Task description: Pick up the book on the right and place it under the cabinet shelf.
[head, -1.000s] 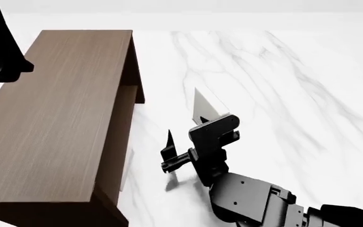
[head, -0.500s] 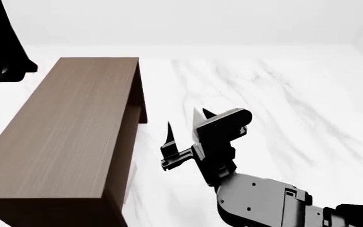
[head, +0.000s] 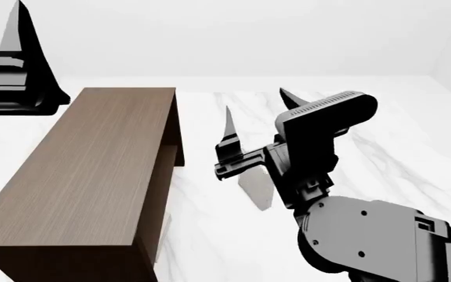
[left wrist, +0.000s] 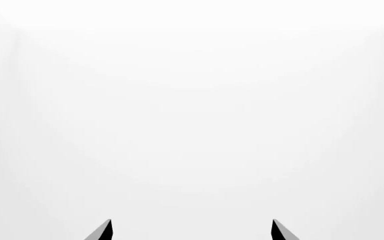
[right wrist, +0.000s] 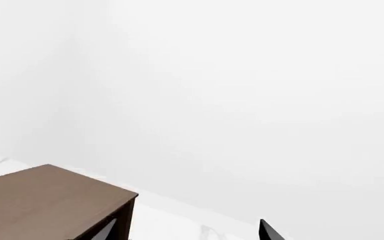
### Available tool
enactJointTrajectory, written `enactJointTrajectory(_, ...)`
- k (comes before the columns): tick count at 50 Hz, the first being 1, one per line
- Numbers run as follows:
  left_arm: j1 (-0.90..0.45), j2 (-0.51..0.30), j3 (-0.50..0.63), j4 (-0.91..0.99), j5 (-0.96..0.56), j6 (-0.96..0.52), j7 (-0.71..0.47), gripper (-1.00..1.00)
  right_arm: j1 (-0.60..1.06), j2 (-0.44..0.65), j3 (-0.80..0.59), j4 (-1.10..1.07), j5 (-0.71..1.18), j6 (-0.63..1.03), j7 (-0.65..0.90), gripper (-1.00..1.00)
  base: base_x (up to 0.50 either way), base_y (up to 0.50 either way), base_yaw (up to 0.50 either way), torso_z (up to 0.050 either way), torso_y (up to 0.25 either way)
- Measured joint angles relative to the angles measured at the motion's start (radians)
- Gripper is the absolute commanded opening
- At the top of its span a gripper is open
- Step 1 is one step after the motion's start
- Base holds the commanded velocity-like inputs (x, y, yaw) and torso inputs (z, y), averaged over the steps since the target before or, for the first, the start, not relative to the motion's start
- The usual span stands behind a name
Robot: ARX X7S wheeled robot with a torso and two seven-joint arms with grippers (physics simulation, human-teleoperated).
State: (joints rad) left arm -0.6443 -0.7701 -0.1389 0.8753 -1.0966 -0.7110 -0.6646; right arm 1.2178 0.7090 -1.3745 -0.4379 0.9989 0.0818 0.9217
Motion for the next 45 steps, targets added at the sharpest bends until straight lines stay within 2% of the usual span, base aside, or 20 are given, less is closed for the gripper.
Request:
enactJointTrajectory(27,0.177,0.040,0.022,-0.026,0.134,0.079,0.080,1.00,0.159,0.248,0.113,-0.256,0.093,0.081,0.141,1.00,0.00,0.00,0.00,0.000,0.178)
enactJointTrajectory(45,0.249,0.052,0.009,-0.061,0.201,0.150,0.140,1.00,0.201,0.386,0.162,-0.357,0.124,0.078,0.149,1.00,0.00,0.00,0.00,0.000,0.001)
